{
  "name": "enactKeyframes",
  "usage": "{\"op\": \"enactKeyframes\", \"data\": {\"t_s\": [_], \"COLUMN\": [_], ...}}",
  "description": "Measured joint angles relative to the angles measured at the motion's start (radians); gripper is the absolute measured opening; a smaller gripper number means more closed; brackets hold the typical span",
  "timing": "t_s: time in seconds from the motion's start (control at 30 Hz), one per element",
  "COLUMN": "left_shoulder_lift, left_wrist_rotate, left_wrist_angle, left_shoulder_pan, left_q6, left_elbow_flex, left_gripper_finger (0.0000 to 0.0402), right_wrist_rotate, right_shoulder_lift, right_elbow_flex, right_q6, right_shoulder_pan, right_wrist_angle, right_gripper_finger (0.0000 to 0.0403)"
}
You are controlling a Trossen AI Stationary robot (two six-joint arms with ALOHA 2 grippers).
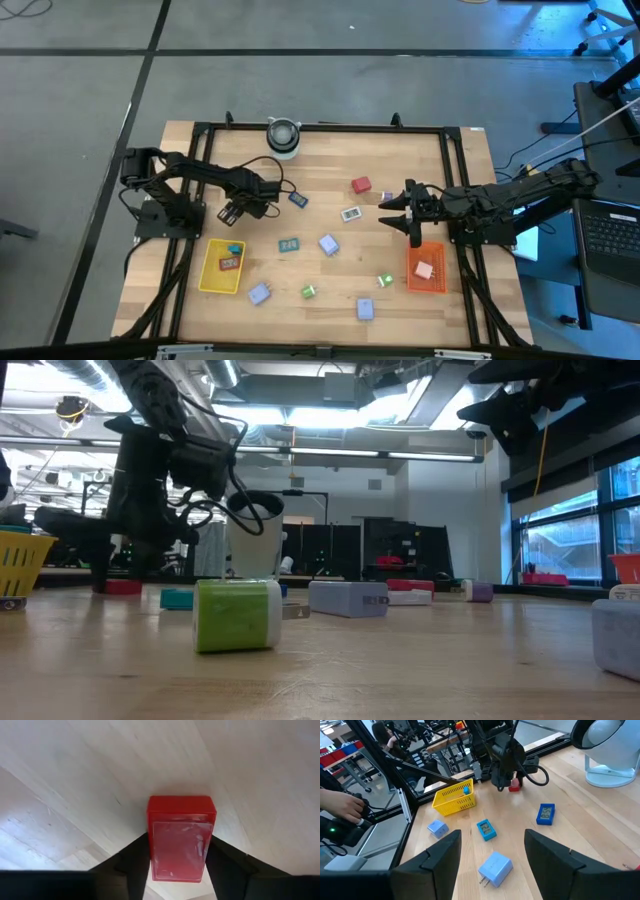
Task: Pick & Place Office items
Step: Put the red digital timer into the yellow basket
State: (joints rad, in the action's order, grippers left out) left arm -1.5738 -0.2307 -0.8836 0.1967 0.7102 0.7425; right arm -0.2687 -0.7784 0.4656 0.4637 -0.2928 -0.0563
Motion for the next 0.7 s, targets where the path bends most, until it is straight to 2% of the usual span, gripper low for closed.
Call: {"op": "enactKeyframes", "data": {"t_s": [0.07,0.33,0.57,0.7], "left_shoulder_lift": [0.0,0.0,-0.002,0.016], "left_wrist_rotate": [0.003,0.003,0.004,0.075], "left_wrist_angle": [-0.002,-0.008,0.017,0.055], "left_shoulder_pan": [0.0,0.0,0.001,0.01], "left_q6": [-0.012,-0.064,-0.212,-0.269], "left_elbow_flex": [0.0,0.001,0.049,0.083], "left_gripper_finger": [0.0154,0.0154,0.0154,0.0154], "right_wrist_rotate": [0.0,0.0,0.0,0.0], "right_shoulder_lift": [0.0,0.0,0.0,0.0], "right_elbow_flex": [0.0,0.0,0.0,0.0], "right_q6": [0.0,0.0,0.0,0.0], "right_shoulder_pan": [0.0,0.0,0.0,0.0], "right_wrist_angle": [0.0,-0.001,-0.001,-0.002], "right_gripper_finger": [0.0219,0.0219,0.0219,0.022]}}
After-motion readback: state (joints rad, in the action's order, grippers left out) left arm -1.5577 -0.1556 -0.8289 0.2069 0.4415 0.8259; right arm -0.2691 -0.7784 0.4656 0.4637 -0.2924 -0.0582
